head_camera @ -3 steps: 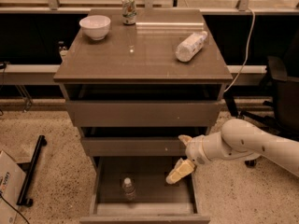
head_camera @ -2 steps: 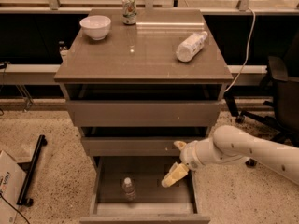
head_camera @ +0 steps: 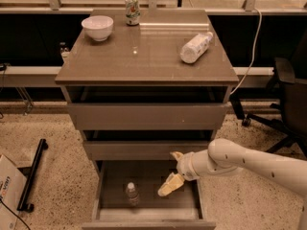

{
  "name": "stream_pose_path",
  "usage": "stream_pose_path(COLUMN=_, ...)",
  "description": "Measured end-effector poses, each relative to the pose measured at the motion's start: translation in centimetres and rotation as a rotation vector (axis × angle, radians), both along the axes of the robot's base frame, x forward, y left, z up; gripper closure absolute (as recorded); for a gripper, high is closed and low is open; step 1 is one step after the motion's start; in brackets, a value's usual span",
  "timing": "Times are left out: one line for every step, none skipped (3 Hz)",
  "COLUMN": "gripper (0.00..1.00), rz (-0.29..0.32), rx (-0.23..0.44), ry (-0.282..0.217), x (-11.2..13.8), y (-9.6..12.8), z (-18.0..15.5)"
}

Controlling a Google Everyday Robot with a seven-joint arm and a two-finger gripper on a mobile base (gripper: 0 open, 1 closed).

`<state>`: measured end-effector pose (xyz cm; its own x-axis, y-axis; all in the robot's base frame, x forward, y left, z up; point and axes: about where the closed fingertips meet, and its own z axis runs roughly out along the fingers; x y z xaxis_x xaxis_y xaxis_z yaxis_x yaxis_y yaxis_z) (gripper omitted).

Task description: Pick water bottle from bottom drawer and place on counter

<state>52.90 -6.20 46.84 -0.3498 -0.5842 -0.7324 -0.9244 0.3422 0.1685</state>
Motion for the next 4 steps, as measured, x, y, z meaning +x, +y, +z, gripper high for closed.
stream_pose_path(gripper=0.00, rz=-0.012, rx=0.008, ry=0.003, x=0.0, y=0.4, z=-0.5)
stream_pose_path(gripper=0.00, rz=-0.014, rx=0.041, ry=0.016, x=-0.1, y=1.9, z=-2.5)
stream_pose_path(gripper=0.00, rz=-0.013, rx=0.084, ry=0.035, x=0.1, y=3.3, z=-5.2)
stream_pose_path(gripper=0.00, rz=-0.001, rx=0.133, ry=0.049, x=0.5, y=4.6, z=-7.9)
